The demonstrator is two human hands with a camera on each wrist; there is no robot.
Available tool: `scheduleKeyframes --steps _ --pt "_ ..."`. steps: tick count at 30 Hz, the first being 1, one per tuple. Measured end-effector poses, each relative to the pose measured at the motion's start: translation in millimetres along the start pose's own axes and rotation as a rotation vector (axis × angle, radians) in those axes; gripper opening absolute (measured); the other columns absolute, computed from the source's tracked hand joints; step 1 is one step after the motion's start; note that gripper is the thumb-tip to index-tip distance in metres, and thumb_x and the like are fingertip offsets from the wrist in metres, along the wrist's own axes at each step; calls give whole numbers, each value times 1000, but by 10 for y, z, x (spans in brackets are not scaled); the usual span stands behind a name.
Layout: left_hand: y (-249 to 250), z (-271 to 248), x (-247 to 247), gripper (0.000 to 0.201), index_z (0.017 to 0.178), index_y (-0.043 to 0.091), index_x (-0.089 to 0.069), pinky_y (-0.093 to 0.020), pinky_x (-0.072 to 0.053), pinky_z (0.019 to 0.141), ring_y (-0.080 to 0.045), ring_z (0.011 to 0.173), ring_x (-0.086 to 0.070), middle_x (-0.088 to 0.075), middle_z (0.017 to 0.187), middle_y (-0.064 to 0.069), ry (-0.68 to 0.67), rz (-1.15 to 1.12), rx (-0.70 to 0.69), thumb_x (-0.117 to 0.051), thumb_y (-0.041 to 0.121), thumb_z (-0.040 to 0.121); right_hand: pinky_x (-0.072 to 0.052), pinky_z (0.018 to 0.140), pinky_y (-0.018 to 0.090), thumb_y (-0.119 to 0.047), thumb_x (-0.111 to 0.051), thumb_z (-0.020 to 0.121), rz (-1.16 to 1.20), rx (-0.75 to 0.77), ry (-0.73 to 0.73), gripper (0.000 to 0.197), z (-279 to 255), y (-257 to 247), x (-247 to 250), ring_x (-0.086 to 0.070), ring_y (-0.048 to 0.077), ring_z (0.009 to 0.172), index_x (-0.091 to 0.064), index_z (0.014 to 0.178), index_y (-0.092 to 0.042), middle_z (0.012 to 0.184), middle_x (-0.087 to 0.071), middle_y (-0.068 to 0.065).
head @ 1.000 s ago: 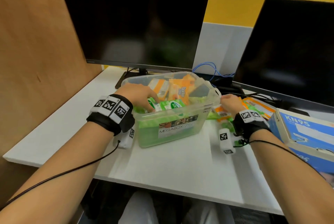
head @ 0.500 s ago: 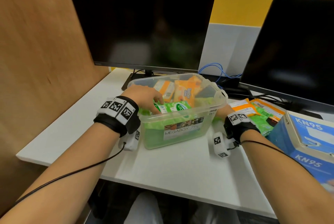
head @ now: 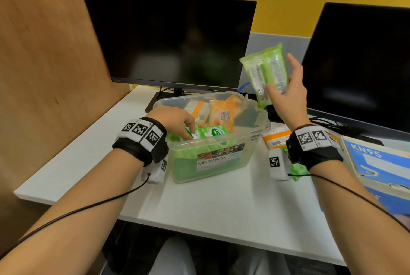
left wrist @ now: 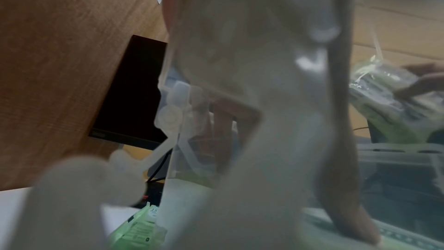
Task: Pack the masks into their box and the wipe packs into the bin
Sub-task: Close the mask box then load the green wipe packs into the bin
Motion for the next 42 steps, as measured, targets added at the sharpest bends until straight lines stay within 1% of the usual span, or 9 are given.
scheduleKeyframes --steps 4,9,14,16,22,30,33,38,42 --pt "10 -6 9 28 105 45 -64 -29 -45 77 -9 99 -54 -57 117 17 5 0 -4 -66 55 78 -48 78 29 -30 -70 82 -130 46 6 69 0 -338 -45 -60 13 93 -37 141 -22 107 -61 -2" --pt "0 -9 12 28 104 45 -64 -31 -45 78 -9 95 -52 -57 112 17 9 1 -3 -66 55 78 -38 67 28 -26 -61 88 -599 327 -85 39 -306 -847 -392 -54 23 105 -55 126 -21 113 -59 2" --pt "18 -16 20 29 104 43 -63 -30 -46 80 -11 102 -56 -59 117 17 0 21 -3 -65 56 78 -39 81 30 -51 -45 95 -632 -53 -926 48 -619 -646 -1010 -56 19 91 -67 111 -10 94 -61 2" --pt "18 -16 18 30 105 40 -62 -28 -45 78 -11 102 -56 -59 116 15 -6 17 2 -66 54 79 -37 88 32 -59 -37 95 -515 -161 -1022 57 -605 -620 -1024 -56 21 107 -66 118 -14 111 -63 4" --pt "-24 33 8 32 95 34 -53 -33 -48 81 -15 97 -57 -63 109 8 24 -3 43 -69 54 75 -35 91 31 -58 -58 85 -683 -226 -1046 74 -550 -415 -1053 -46 24 127 -38 141 -13 141 -48 5" --pt "-50 2 70 22 113 28 -44 -35 -46 82 -17 95 -58 -62 112 1 190 -222 82 -42 40 95 -37 80 29 -57 -56 87 -696 -131 -1071 59 -539 -420 -1170 -51 20 95 -58 121 -9 112 -61 5" --pt "-45 -28 126 39 120 26 -48 -40 -45 91 -21 108 -53 -49 125 -3 319 -255 95 -40 53 94 -40 81 28 -54 -59 86 -532 -82 -1101 51 -558 -489 -1212 -56 17 95 -64 116 -12 105 -63 0" --pt "4 -17 49 61 134 35 -44 -38 -42 95 -19 123 -50 -53 137 2 86 13 92 -39 70 85 -49 89 28 -29 -66 86 -247 -161 -1105 33 -613 -620 -1267 -61 8 87 -68 117 -16 96 -69 -5" --pt "44 -18 -1 78 143 35 -36 -41 -36 102 -21 132 -44 -45 146 5 -19 90 126 -27 82 80 -53 85 30 -17 -51 93 -361 -255 -859 21 -499 -482 -1221 -63 24 90 -64 98 -2 89 -65 10"
Point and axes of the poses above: each hand's wrist, its own z-axis towards the middle knuckle, its own x-axis out of the back of the hand, y = z × x, the point moved 5 cm from there along z, towards the middle knuckle
